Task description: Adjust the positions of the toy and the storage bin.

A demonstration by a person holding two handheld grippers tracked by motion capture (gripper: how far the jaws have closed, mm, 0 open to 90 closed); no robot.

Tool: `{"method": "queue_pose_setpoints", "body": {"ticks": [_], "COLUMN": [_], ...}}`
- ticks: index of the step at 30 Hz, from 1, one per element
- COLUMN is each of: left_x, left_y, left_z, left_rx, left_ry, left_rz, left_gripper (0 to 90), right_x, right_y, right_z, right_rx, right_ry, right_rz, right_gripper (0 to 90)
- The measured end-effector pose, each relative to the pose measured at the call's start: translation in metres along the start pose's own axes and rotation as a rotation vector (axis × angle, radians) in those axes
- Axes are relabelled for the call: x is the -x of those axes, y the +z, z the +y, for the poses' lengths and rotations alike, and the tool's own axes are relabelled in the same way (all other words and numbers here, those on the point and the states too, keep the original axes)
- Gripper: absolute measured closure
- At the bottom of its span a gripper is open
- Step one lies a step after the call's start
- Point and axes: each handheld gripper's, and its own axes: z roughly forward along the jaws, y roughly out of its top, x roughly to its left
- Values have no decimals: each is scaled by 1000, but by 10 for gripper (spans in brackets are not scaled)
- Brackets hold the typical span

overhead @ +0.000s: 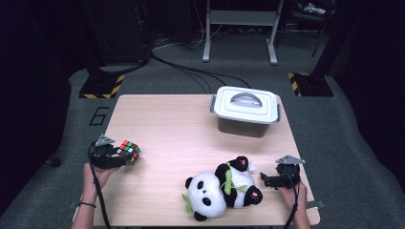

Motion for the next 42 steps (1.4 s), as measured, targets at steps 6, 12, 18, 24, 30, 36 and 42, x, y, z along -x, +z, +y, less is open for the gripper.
{"method": "queue_pose_setpoints", "body": {"ticks": [6,12,18,24,30,36,42], "left_x": [-16,-27,-37,-41,-36,-27,-9], "left_y": [-1,-4,-8,-12,-11,-27,-47], "left_z": [-7,-15,-23,-31,-31,-24,-13], "left_rx": [-7,-22,-19,-2,4,9,39], "left_ry": [-2,-20,-71,-131,-129,-102,-63], "left_rz": [11,33,98,154,173,191,179], "left_gripper": [345,345,345,345,297,145,130], "right_x": [0,0,0,0,0,0,0], "right_y": [0,0,0,0,0,0,0], "right_z": [0,0,0,0,0,0,0], "right_rx": [0,-1,-1,0,0,0,0], "right_ry": [0,3,1,-1,-1,0,1], "right_rz": [0,0,0,0,-1,-1,-1], "right_gripper": [5,5,5,5,5,5,5]}}
